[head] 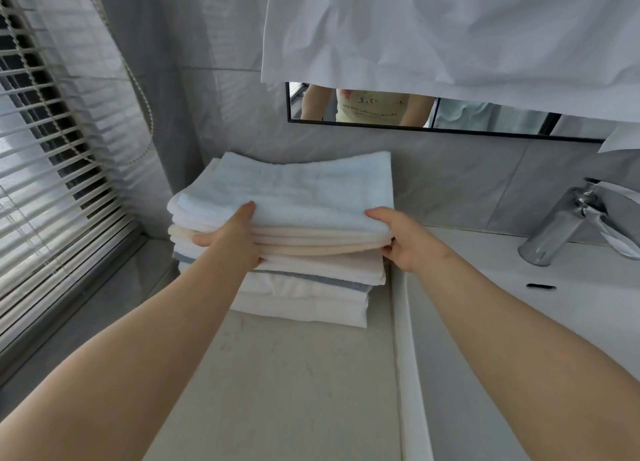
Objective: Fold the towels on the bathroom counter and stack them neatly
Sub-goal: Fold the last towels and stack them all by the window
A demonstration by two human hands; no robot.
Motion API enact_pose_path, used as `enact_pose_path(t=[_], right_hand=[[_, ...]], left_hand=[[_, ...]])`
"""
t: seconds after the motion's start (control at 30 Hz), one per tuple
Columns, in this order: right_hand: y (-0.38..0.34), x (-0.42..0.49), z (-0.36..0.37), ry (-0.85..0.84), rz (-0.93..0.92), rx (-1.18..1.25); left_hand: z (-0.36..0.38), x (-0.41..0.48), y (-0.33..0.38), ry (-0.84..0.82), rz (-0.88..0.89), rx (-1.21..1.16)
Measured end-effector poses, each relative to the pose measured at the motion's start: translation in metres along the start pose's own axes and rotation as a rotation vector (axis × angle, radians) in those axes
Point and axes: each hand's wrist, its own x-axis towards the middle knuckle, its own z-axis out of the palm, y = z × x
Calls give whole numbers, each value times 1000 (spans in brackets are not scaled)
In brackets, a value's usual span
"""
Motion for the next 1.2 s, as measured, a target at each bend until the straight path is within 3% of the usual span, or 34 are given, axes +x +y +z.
enact_pose_path(t=[0.17,0.5,0.73,0.97,1.2], right_hand=[[30,-2,-13,46,146,-70],[22,-9,-20,1,287,-162],[18,-9,-27,52,242,136],[29,-6,-29,-58,236,-57],[31,-4,-27,-59,243,95]], left_hand=[[0,-3,-5,-25,6,6],[0,-1,-8,-3,33,41],[0,3,-9,0,33,26],[2,8,-10,-39,41,83],[0,17,-11,12,111,125]])
